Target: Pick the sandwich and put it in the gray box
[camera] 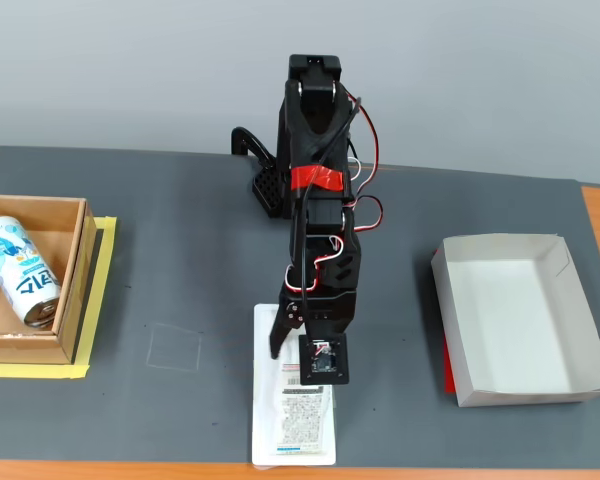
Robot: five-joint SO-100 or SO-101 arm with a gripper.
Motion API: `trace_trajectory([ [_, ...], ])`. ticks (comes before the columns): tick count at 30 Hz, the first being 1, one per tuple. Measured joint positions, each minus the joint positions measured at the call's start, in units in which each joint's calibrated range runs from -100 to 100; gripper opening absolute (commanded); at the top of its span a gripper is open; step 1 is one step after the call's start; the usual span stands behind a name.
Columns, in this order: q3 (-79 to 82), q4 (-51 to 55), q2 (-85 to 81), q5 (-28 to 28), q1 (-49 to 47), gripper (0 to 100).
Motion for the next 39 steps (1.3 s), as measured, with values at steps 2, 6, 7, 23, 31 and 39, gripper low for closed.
trace_trajectory([
  [2,0.0,0.0,-0.08,0.0,0.52,2],
  [6,0.0,0.0,-0.08,0.0,0.81,2],
  [7,0.0,0.0,-0.08,0.0,0.81,2],
  [23,-0.36,0.09,-6.63,-0.05,-0.96,2],
  [31,-0.36,0.09,-14.44,-0.44,-6.34,2],
  [39,-2.16,0.09,-19.46,-0.44,-14.66,2],
])
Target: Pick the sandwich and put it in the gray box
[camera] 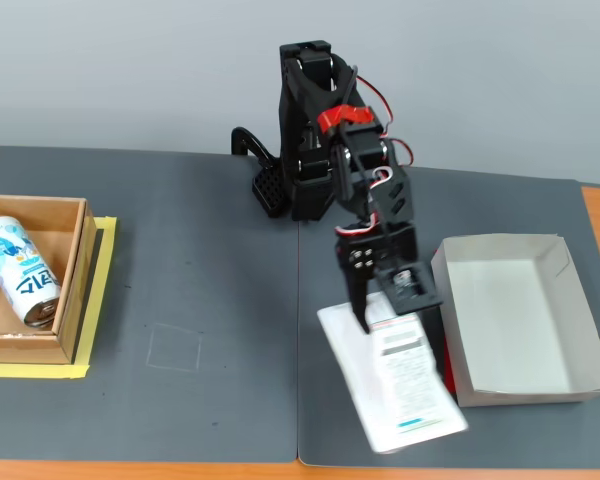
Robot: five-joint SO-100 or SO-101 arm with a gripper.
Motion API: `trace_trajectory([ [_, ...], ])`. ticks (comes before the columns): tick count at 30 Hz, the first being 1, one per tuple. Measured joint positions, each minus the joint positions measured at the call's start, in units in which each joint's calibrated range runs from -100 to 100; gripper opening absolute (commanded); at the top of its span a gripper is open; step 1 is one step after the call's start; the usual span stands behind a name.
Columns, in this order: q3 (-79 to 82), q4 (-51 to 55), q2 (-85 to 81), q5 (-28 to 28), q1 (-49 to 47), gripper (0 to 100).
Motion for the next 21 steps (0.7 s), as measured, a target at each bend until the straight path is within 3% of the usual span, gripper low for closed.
trace_trajectory([
  [12,-6.65,0.0,-0.25,-0.2,-11.42,2],
  [21,-6.65,-8.41,-0.25,0.05,-19.23,2],
])
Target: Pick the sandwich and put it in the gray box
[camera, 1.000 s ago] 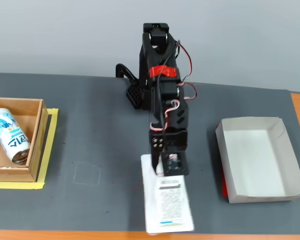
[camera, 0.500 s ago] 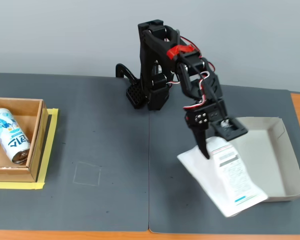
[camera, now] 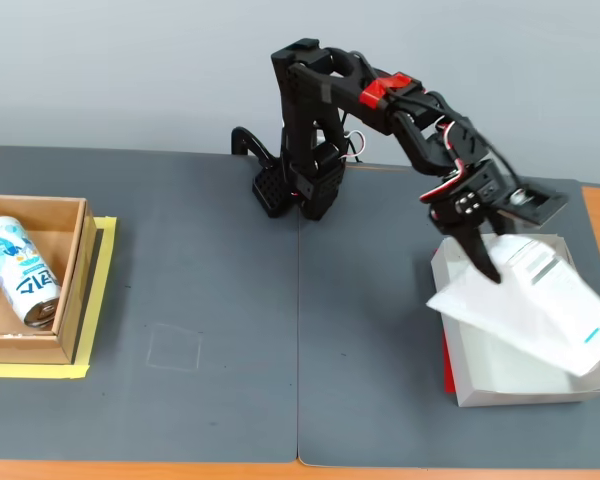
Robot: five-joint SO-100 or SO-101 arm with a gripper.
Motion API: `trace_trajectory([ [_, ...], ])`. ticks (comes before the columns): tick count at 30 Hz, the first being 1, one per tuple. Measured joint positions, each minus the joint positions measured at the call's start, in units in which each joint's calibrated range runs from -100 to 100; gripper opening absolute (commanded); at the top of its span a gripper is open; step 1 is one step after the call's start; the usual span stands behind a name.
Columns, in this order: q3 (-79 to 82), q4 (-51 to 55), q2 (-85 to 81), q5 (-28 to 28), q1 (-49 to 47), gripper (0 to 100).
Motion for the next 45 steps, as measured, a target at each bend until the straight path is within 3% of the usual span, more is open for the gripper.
trace_trajectory([
  [14,-2.16,-9.11,9.43,0.05,-11.2,2],
  [38,-2.16,-15.44,16.91,0.05,-12.75,3],
  [45,-2.16,-15.44,16.91,0.05,-12.75,27],
])
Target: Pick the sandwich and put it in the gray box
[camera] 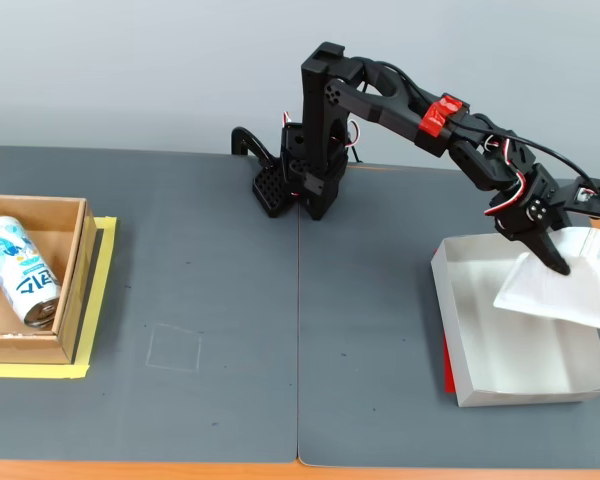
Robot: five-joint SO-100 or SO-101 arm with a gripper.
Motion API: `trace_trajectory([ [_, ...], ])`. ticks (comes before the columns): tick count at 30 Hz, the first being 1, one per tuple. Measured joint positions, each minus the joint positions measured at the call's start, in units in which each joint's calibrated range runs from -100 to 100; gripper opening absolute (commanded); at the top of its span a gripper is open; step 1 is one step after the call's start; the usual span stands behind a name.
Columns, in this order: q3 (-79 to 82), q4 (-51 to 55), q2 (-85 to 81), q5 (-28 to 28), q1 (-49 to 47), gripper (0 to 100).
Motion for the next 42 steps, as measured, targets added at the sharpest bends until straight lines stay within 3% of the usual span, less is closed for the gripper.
trace_trajectory([
  [20,-0.09,2.52,0.0,-0.15,0.88,29],
  [28,-0.09,4.94,-1.19,-0.05,4.72,2],
  [42,13.02,5.46,-15.72,0.34,16.95,2],
])
